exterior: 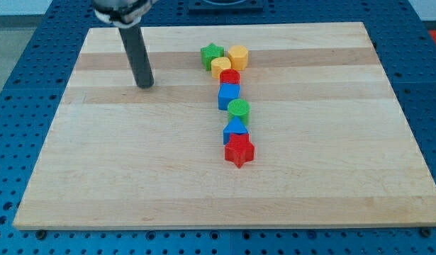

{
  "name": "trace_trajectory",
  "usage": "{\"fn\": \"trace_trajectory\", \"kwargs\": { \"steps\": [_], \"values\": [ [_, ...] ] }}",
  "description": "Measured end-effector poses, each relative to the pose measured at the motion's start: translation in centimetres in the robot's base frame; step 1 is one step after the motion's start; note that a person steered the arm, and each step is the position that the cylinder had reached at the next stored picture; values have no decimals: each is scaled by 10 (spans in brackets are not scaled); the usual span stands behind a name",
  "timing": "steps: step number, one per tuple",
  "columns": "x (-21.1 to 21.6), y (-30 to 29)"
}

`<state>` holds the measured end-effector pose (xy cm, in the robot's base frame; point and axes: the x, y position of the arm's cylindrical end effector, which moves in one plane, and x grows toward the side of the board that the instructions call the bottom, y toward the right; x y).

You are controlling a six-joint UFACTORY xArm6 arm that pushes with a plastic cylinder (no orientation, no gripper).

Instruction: Move the green circle diagonally to the blue cube

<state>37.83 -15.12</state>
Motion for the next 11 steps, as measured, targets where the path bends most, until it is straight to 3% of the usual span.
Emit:
{"fn": "trace_trajectory", "kwargs": {
  "steps": [1,2,7,9,11],
  "values": [
    [44,19],
    [56,45],
    [55,204],
    [56,154],
    [60,52]
  ]
}}
